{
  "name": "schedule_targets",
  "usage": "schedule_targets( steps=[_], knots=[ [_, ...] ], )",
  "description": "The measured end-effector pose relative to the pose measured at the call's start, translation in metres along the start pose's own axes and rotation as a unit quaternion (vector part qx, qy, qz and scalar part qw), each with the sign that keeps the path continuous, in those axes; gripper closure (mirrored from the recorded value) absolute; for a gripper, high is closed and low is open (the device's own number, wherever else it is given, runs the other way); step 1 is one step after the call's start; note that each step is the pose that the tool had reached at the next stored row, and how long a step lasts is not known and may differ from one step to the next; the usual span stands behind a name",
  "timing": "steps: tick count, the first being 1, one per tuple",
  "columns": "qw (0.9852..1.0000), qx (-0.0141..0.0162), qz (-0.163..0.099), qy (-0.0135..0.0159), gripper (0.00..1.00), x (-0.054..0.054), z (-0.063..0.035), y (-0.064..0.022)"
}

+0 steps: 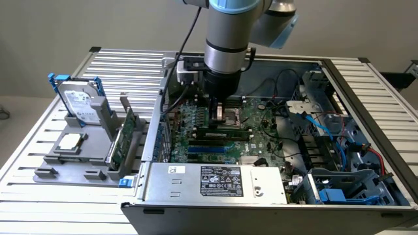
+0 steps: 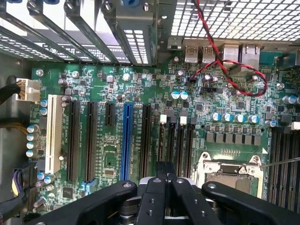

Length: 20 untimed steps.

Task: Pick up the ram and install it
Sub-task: 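Press down the ram until it locks into place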

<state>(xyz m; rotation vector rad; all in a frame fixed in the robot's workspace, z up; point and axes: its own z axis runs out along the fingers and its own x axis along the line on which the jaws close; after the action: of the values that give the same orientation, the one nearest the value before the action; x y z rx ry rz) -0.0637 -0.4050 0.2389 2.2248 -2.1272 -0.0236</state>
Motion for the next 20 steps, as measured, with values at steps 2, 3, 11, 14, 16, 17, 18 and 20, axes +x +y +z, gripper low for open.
schedule_targets(
  steps=[2,3,11,14,16,17,18,20],
  knots=[
    [1.0000,0.0000,0.000,0.0000,0.89,-0.0001,0.0022,-0.0001],
    [1.0000,0.0000,0.000,0.0000,0.89,-0.0001,0.0033,-0.0002],
    [1.0000,0.0000,0.000,0.0000,0.89,-0.0003,0.0095,-0.0005],
    [1.0000,-0.0001,0.000,0.0001,0.89,-0.0003,0.0097,-0.0005],
    [1.0000,-0.0001,0.000,0.0000,0.89,-0.0003,0.0101,-0.0005],
    [1.0000,-0.0001,0.000,0.0001,0.89,-0.0003,0.0103,-0.0006],
    [1.0000,-0.0001,0.000,0.0001,0.89,-0.0003,0.0105,-0.0006],
    [1.0000,0.0000,0.000,0.0001,0.89,-0.0003,0.0110,-0.0006]
  ],
)
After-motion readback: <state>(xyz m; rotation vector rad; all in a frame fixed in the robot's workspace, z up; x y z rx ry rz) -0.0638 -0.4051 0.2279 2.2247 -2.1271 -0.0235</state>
